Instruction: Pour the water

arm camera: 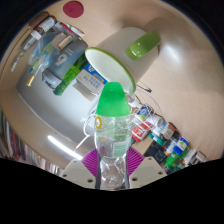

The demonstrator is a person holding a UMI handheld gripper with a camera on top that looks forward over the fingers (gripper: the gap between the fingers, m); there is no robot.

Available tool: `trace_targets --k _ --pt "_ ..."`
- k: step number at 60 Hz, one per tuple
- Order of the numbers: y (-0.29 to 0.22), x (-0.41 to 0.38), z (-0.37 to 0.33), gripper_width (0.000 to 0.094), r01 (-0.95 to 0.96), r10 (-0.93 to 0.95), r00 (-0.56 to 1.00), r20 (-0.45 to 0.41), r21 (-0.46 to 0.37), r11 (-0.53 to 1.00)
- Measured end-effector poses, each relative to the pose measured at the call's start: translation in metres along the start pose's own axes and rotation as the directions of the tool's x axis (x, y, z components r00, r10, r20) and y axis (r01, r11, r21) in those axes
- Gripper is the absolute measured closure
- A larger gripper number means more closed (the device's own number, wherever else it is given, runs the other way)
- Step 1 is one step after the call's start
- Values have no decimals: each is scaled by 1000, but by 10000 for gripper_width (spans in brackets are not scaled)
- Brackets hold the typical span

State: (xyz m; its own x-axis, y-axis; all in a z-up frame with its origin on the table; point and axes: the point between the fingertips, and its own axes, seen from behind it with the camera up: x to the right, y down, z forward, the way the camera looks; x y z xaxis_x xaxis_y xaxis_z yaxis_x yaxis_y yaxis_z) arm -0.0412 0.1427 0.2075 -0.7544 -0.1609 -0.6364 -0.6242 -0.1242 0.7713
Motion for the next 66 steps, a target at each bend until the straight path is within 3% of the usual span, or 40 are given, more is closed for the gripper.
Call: trace_targets --k 13,20,24,28,33,37,41,46,49,59,66 --pt "-4 -3 -5 608 48 -48 999 -19 -13 999" --pt "7 -6 -11 609 398 -404 912 -67 -86 913" --pt "24 -34 -21 583 686 -694 719 -17 -140 714" --pt "50 -78 -28 608 890 -894 447 36 -121 440" --pt "52 -158 -39 605 998 -995 68 75 -2 68" --pt "57 -218 -46 605 972 -978 -211 -12 105 -211" --pt "23 -268 -67 603 864 -879 -458 -134 164 -476" --pt "-21 -298 -69 602 732 -729 -609 -313 132 -668" --pt "-64 -297 -74 604 681 -649 -655 -386 69 -729" --pt "-217 -225 -91 603 655 -531 -723 -441 -195 -730" --pt "-263 -195 -98 592 672 -533 -712 -457 -226 -705"
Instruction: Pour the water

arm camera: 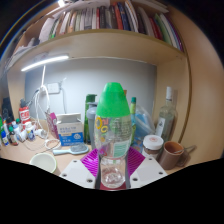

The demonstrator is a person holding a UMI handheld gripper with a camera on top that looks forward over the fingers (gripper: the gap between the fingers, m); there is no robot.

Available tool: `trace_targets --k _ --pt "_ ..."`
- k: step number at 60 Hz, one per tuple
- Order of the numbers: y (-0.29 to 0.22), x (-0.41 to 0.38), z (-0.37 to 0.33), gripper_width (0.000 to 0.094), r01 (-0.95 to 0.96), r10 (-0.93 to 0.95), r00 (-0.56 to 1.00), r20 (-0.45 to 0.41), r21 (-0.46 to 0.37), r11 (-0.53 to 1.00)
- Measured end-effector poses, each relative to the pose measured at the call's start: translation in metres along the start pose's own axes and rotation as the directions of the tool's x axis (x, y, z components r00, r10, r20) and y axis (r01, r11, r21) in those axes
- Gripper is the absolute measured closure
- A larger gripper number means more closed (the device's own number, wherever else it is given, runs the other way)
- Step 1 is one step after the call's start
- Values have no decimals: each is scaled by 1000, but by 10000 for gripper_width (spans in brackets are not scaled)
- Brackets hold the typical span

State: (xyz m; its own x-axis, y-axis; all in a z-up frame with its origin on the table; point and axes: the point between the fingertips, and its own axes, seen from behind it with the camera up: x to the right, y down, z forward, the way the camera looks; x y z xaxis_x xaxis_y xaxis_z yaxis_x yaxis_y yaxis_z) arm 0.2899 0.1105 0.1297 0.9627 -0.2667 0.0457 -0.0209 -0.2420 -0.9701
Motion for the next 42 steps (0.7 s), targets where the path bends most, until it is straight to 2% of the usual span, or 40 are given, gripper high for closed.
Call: trace_targets --k 5,11,13,19,27,32,35,39,41,42 --pt "21 1 7 581 -17 17 1000 1 -5 1000" --pt "49 2 13 505 -5 5 1000 -1 -24 1000" --pt "42 4 12 505 -21 21 1000 -1 34 999" --pt "45 7 12 505 -96 95 995 9 80 992" --pt "46 5 13 506 -79 78 997 14 62 995" --pt "46 5 13 460 -75 75 997 4 40 996" --pt "52 7 13 397 -70 69 998 -5 -7 998" --pt "78 9 5 181 -71 69 997 -21 -155 985" --pt "78 5 -3 98 -80 80 997 -8 -175 981" --pt "77 3 -7 87 -82 83 997 -4 -169 982"
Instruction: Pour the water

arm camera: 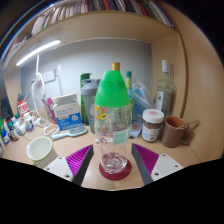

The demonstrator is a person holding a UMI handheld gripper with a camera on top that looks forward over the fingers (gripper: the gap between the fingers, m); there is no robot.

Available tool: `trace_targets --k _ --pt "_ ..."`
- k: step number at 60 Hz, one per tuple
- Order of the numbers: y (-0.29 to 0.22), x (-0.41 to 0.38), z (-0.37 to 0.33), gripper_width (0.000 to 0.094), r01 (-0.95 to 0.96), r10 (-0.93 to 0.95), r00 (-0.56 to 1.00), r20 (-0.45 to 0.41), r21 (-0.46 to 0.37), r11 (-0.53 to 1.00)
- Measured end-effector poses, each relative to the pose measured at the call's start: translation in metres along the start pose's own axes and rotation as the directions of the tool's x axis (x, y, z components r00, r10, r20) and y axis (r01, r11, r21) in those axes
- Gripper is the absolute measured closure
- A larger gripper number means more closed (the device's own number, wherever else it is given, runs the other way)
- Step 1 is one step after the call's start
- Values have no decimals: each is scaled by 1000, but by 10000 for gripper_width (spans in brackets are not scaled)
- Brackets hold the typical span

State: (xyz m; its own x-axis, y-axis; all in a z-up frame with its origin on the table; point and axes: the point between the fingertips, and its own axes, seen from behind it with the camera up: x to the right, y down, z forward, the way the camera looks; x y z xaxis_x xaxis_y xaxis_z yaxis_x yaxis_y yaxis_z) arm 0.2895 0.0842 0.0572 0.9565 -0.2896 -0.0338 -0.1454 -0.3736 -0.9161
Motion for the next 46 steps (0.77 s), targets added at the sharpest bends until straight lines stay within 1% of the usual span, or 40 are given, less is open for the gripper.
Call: trace_targets --k 3,12,27,33,37,42,46 --pt "-3 -3 -18 83 1 -1 1000 6 12 1000" --pt "-1 -15 -91 92 43 -43 999 -13 -1 999" --pt "1 -57 -254 88 74 -75 997 -27 -20 997" --pt "5 -80 -319 87 45 -46 999 -25 -37 998" --pt "5 -96 -356 87 15 -15 1000 -14 -31 999" --pt "9 -107 -394 86 -21 20 1000 -16 -48 999" --pt "5 -113 -422 82 -36 35 999 -22 -40 999"
